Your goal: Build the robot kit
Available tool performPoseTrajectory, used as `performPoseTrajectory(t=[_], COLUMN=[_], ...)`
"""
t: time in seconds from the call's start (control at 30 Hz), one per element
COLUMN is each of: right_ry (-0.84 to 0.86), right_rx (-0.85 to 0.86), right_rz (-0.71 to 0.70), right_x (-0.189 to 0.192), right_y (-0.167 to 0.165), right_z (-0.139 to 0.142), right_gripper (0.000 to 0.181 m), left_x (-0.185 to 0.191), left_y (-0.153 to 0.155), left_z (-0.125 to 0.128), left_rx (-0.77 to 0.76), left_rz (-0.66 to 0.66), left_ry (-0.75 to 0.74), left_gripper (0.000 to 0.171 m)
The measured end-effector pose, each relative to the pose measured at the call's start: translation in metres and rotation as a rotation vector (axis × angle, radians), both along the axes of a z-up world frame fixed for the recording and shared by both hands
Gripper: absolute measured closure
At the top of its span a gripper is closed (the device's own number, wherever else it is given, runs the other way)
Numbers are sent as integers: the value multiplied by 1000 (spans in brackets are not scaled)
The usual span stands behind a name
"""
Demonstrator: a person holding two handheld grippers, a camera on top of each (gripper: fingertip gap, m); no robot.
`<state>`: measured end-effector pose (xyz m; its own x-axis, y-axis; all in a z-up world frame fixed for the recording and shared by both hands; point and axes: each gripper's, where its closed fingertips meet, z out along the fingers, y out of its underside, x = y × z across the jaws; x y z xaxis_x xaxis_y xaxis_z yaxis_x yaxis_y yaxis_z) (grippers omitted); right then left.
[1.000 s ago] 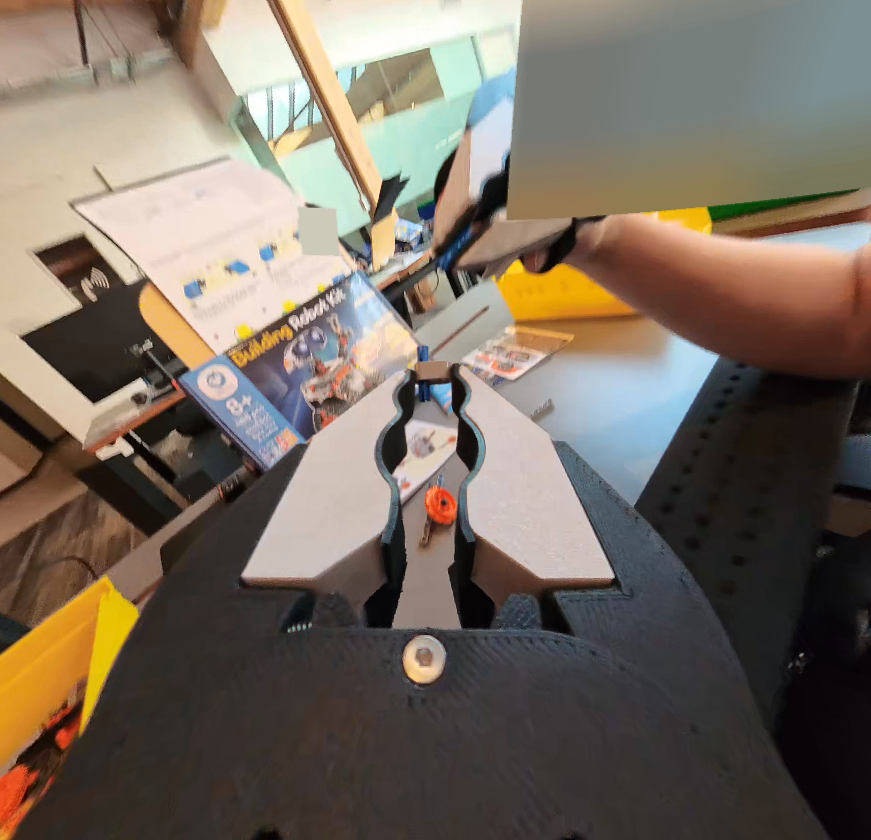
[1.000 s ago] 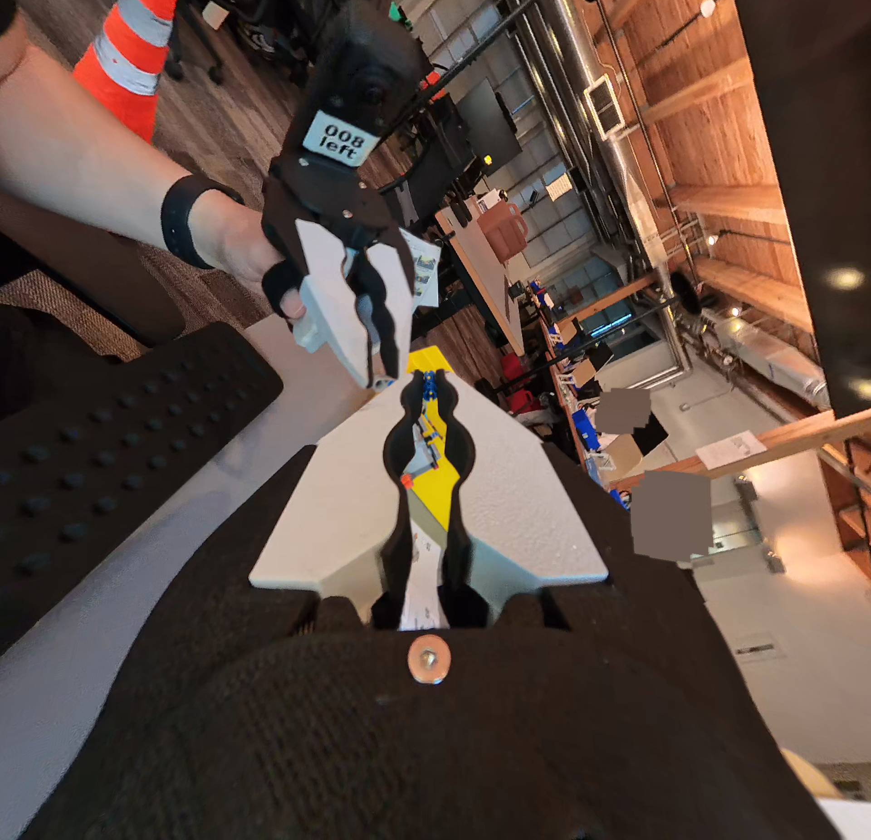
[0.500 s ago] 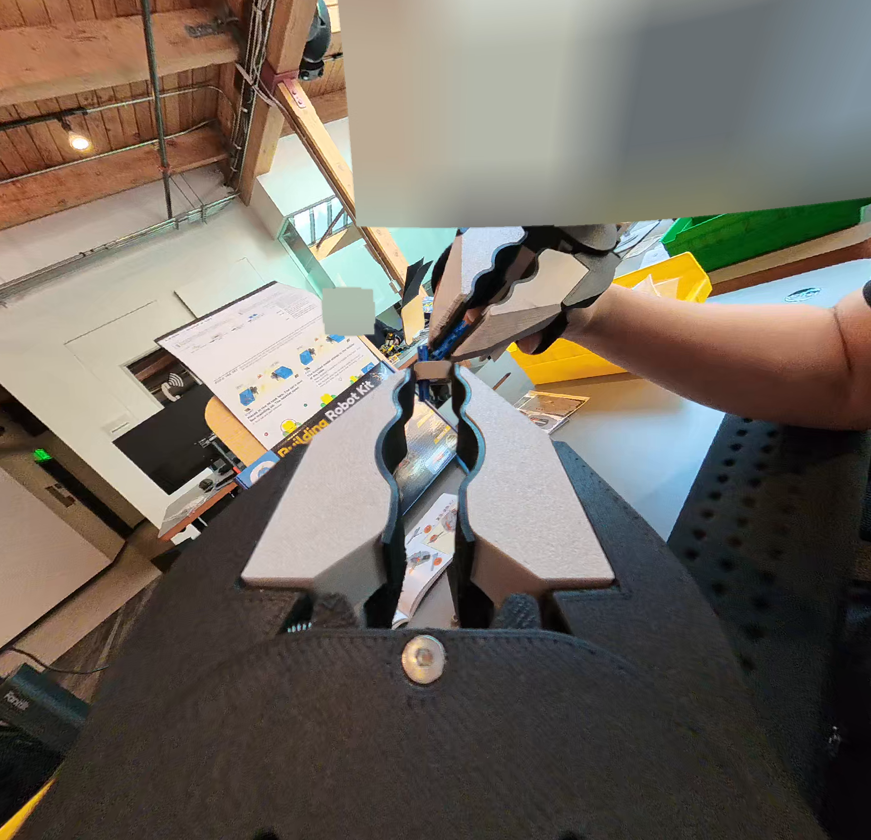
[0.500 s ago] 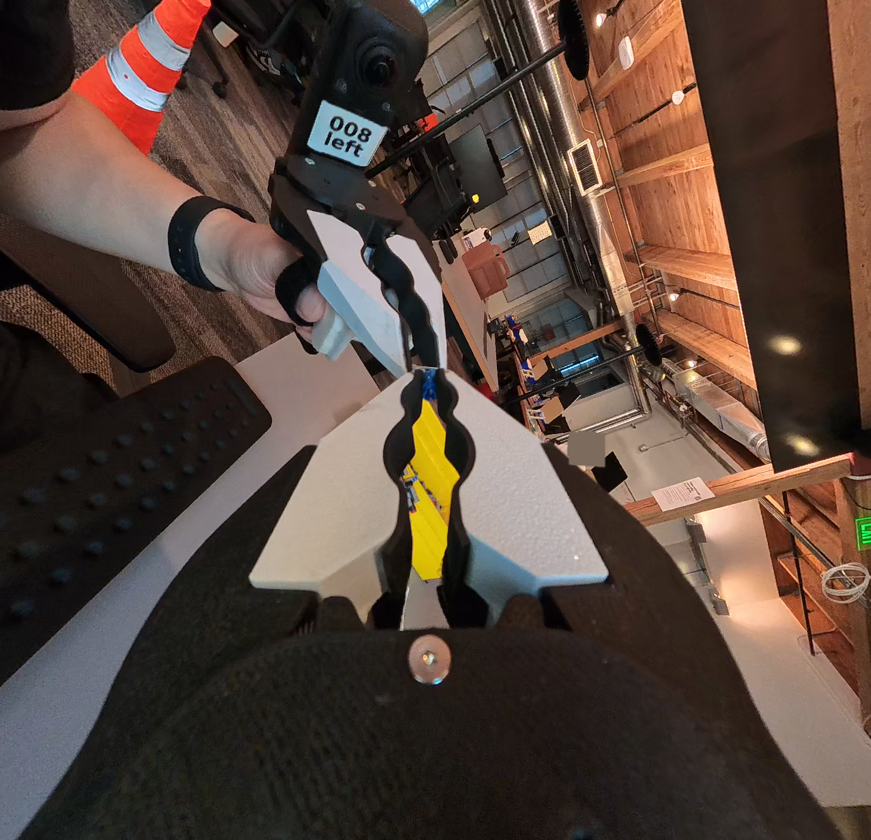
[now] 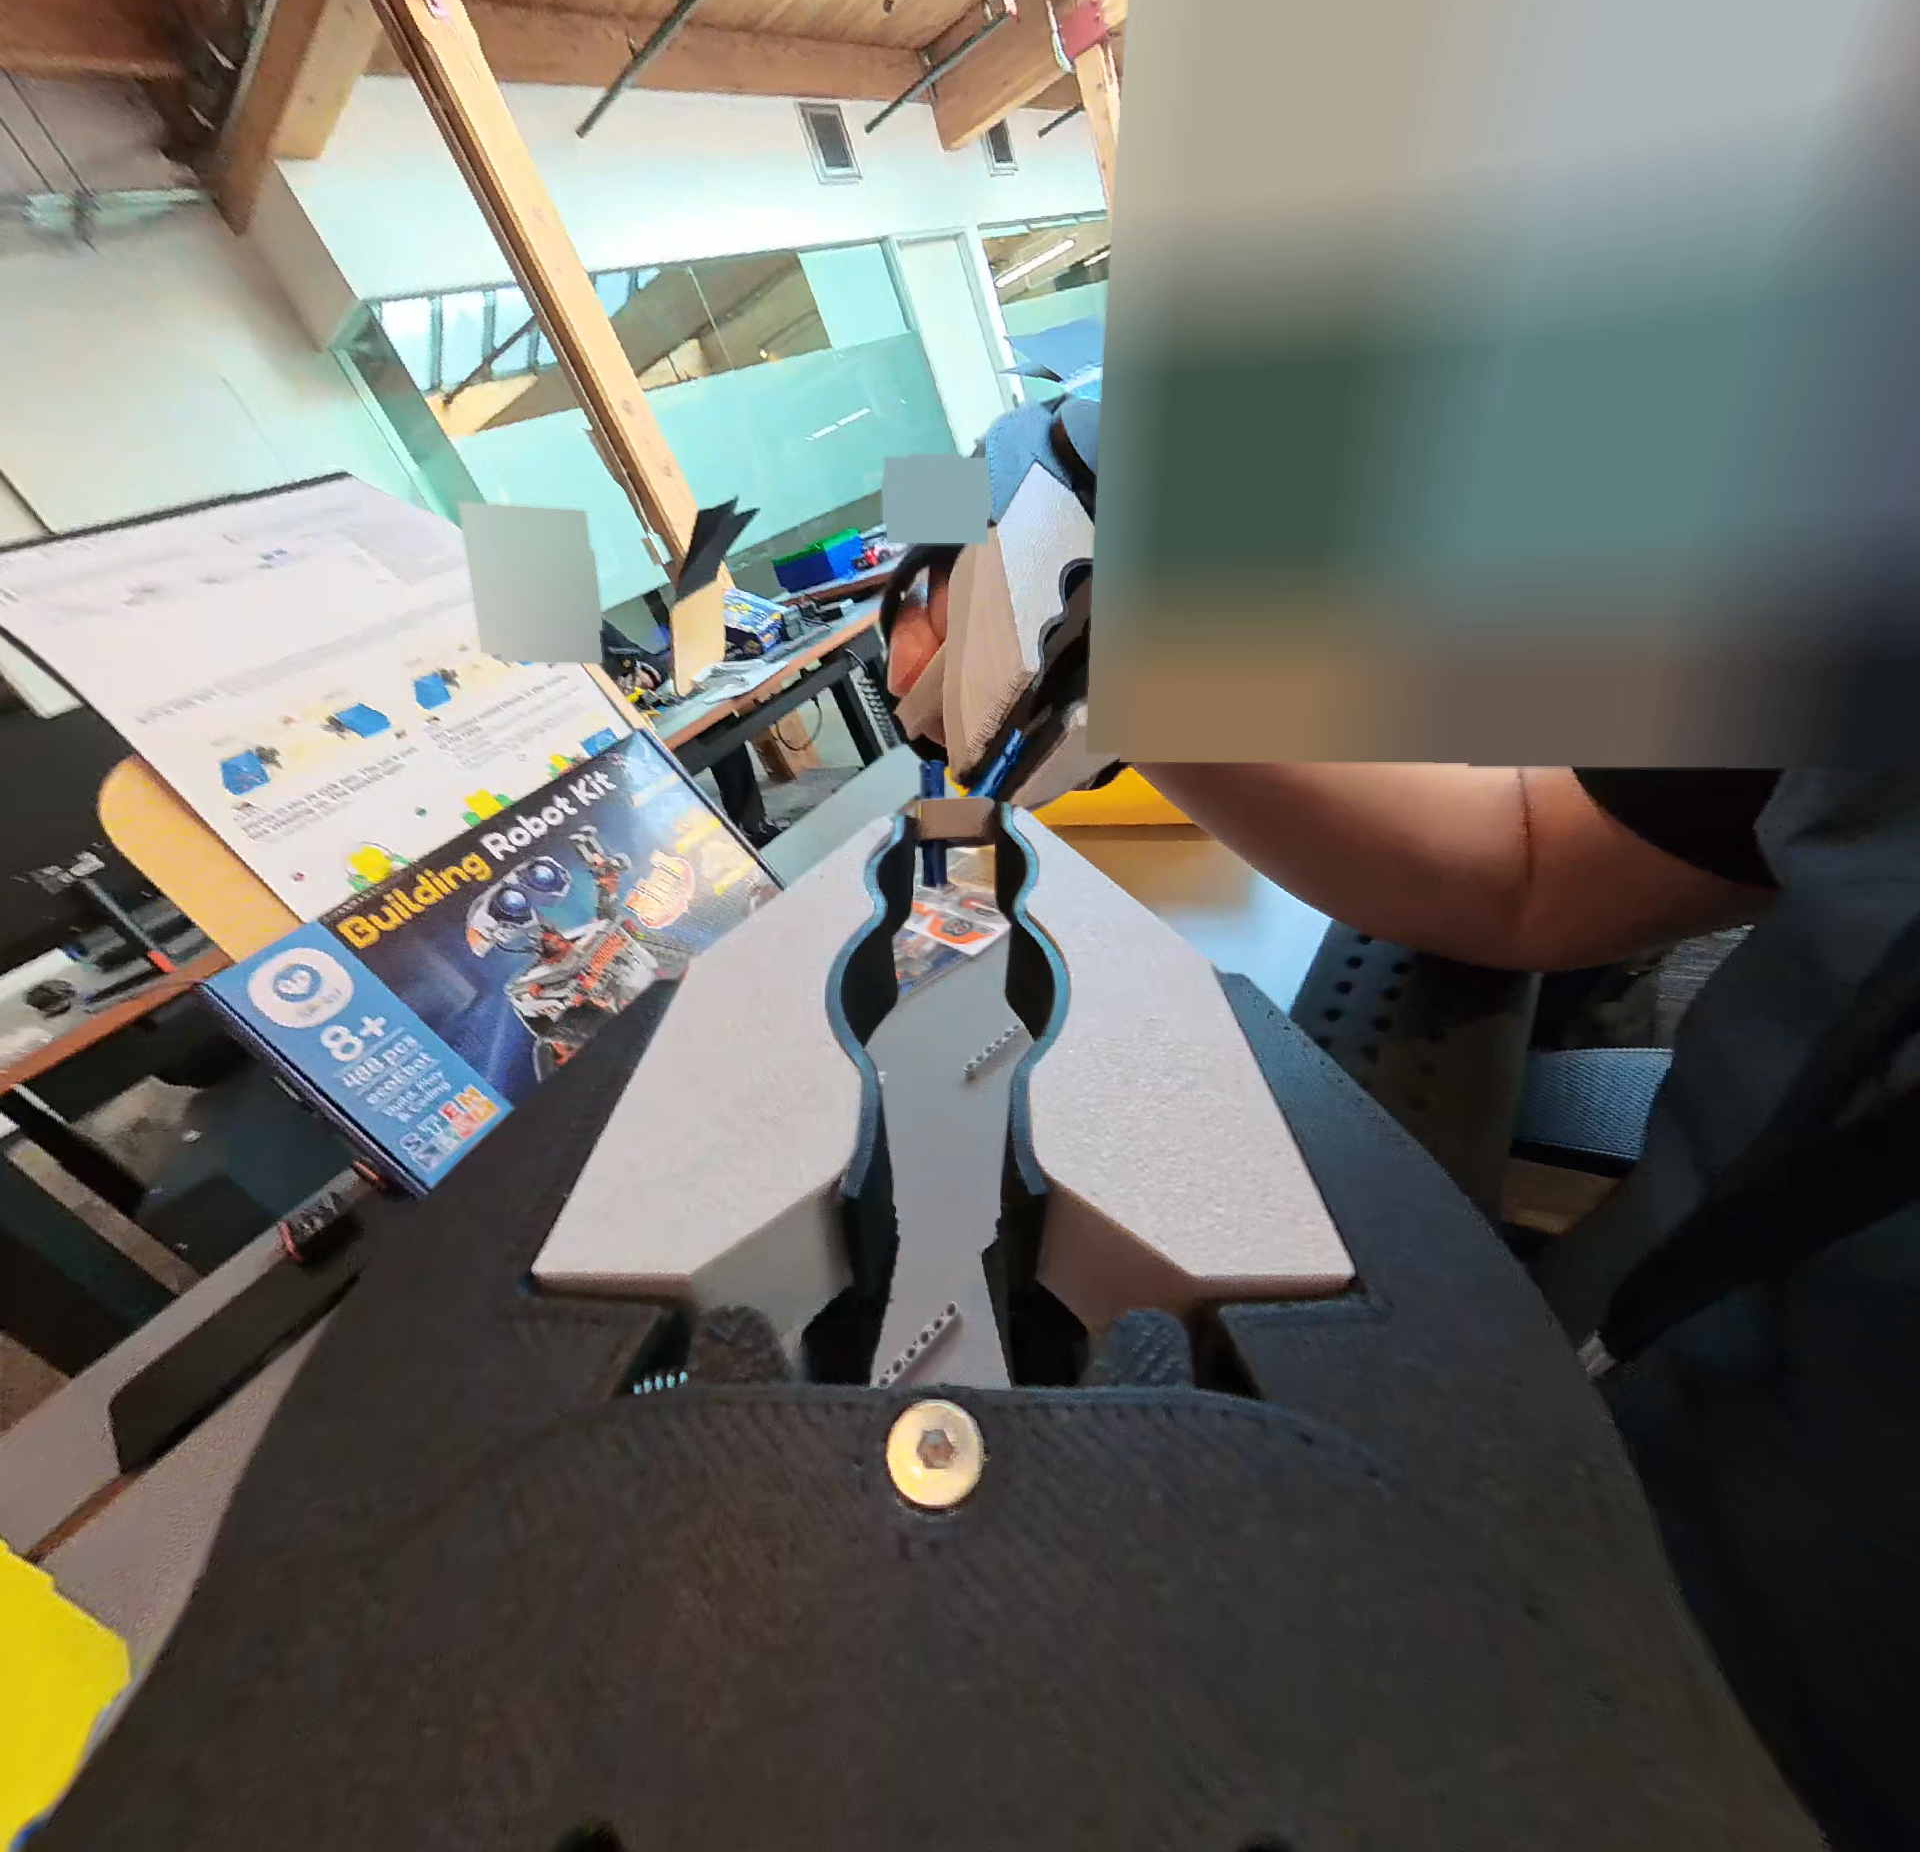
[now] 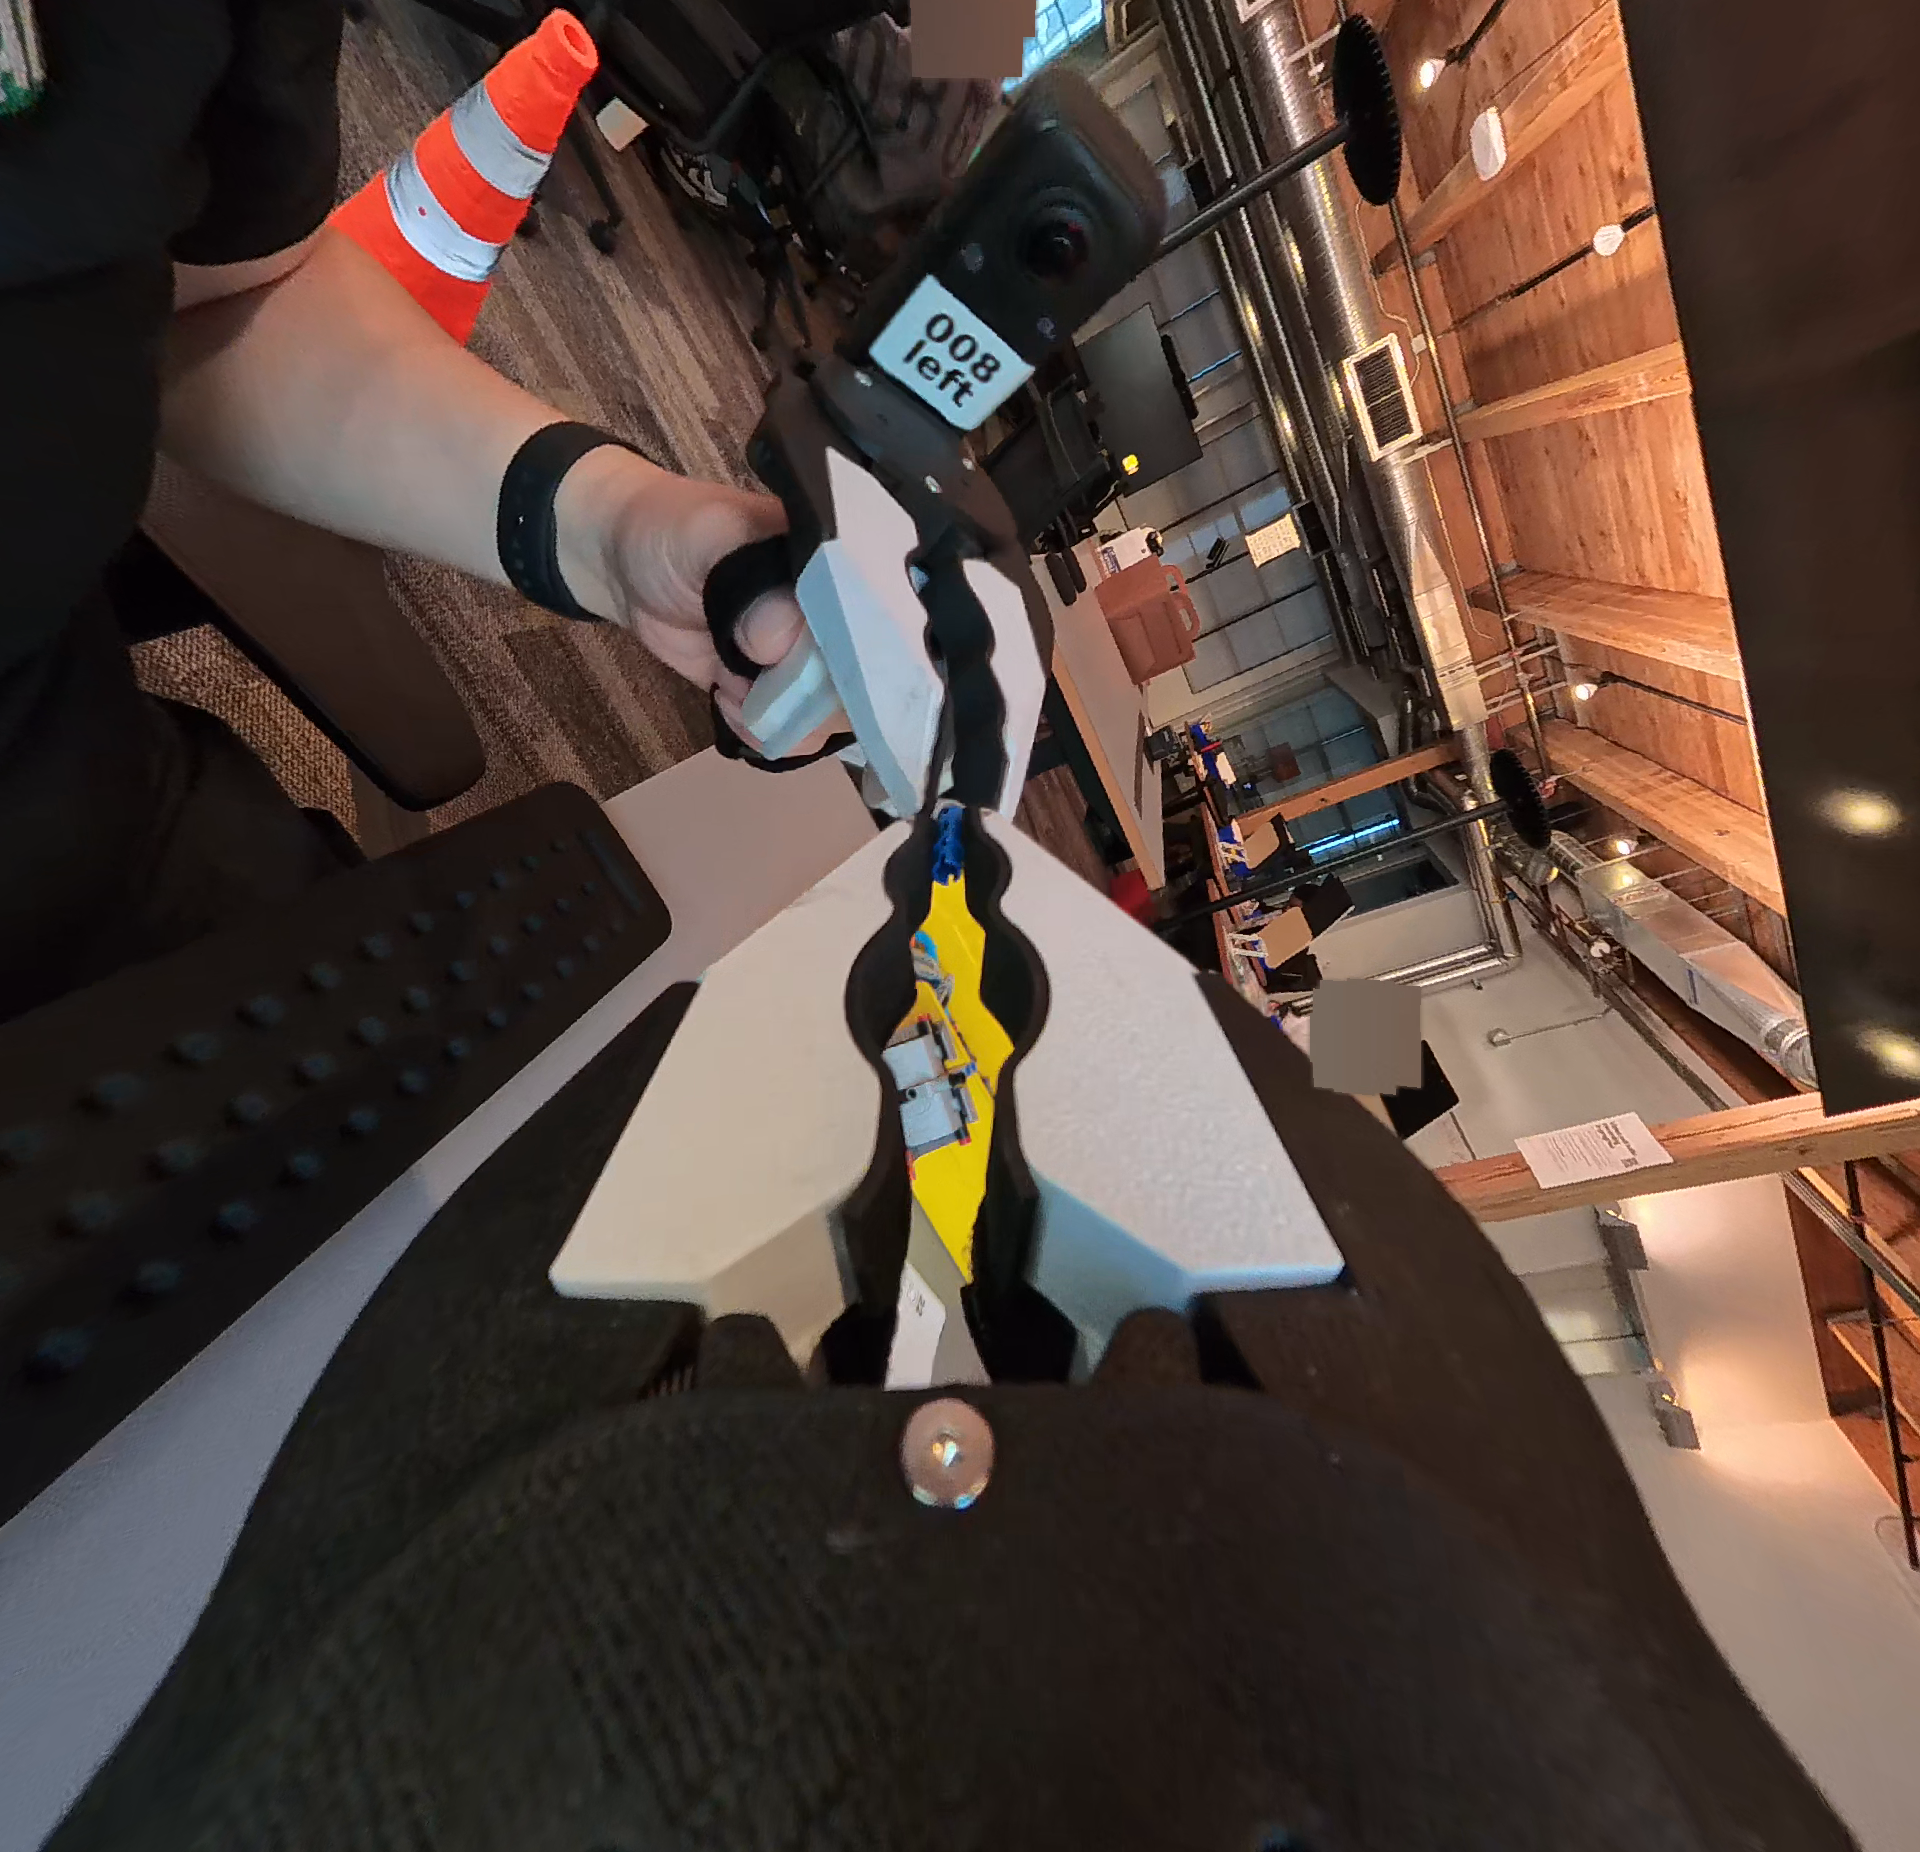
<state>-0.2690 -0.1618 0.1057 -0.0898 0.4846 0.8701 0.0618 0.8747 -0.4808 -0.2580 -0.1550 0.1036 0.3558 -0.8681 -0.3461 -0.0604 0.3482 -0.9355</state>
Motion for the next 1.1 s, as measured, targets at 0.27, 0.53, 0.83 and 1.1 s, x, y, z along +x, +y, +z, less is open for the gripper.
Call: performPoseTrajectory(t=[0.27, 0.53, 0.83, 1.1], right_ry=[-95, -204, -258, -338], right_rx=[-51, -141, -143, -146], right_rz=[-15, -6, -10, -51], right_x=[3, 10, 15, 17], right_y=[2, 4, 3, 8], right_z=[-12, -27, -34, -47], right_gripper=[177, 177, 177, 177], left_x=[3, 10, 16, 18], left_y=[1, 4, 2, 8], left_z=[-11, -26, -33, -47], left_rx=[-73, -131, -240, -315], left_rz=[-38, -87, -120, -109], left_ry=[78, 184, 232, 287], left_gripper=[159, 159, 159, 159])
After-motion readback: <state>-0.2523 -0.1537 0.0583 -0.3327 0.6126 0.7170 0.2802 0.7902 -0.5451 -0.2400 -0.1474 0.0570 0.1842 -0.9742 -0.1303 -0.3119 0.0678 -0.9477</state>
